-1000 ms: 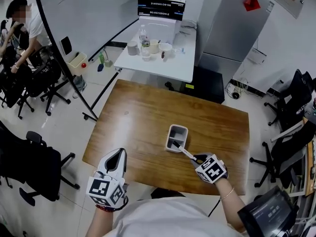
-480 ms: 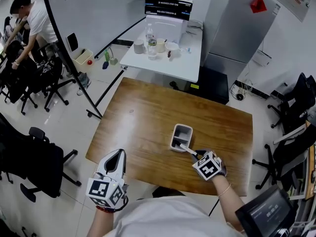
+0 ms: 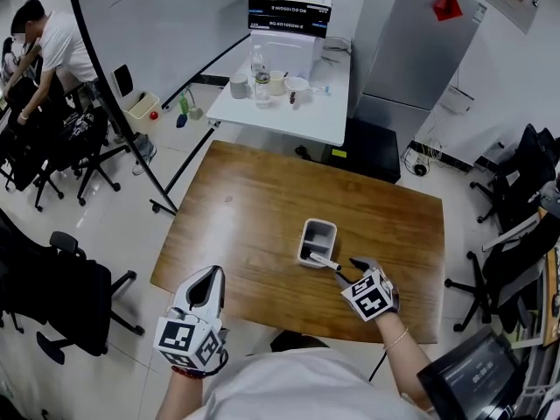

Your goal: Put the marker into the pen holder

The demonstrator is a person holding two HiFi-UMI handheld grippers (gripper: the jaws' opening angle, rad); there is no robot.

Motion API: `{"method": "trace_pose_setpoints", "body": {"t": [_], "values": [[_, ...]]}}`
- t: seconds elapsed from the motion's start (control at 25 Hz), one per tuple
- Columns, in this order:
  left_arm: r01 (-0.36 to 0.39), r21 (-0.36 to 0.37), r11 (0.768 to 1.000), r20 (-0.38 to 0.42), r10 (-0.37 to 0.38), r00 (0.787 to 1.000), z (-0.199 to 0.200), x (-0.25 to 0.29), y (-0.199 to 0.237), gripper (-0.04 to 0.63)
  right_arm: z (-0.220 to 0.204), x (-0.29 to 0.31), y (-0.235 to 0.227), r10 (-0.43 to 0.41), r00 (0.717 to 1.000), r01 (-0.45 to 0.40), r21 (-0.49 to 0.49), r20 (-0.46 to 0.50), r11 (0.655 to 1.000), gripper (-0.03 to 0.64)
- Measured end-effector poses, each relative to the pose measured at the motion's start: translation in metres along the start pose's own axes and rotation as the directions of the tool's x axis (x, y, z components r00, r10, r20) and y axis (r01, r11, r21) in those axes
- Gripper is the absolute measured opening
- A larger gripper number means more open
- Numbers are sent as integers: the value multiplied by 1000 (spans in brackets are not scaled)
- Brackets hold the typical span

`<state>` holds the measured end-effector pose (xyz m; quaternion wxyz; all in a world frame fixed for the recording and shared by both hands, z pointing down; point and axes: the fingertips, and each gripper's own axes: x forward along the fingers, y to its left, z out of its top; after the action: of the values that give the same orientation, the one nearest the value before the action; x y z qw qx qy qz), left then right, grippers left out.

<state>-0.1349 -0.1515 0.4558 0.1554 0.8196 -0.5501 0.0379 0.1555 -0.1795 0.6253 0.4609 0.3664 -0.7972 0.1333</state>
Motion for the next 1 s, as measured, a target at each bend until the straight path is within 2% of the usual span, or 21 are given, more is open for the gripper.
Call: {"method": "trace_pose_setpoints", "body": {"t": [0.24, 0.36, 0.6, 0.72, 0.84, 1.0], "values": [[8, 6, 1000, -14, -8, 1000, -7, -2, 0, 2, 3, -4, 8, -6, 999, 5, 39, 43, 999, 207], [32, 7, 999, -13, -32, 999, -6, 4, -4, 2, 10, -7, 6, -31, 996, 26, 67, 80, 997, 210], [91, 21, 996, -18, -90, 996, 0, 22, -21, 2, 5, -8, 4, -31, 997, 25, 78, 75, 997, 230], [111, 22, 994, -27, -111, 993, 1, 29, -28, 2, 0, -12, -2, -55, 992, 42, 110, 114, 993, 235], [130, 26, 991, -31, -130, 991, -4, 32, -31, 2, 6, -34, -7, -108, 971, 62, 213, 212, 975, 236], [182, 36, 983, -25, -181, 983, -2, 32, -43, 2, 22, -77, -4, -190, 917, 78, 310, 350, 947, 233]]}}
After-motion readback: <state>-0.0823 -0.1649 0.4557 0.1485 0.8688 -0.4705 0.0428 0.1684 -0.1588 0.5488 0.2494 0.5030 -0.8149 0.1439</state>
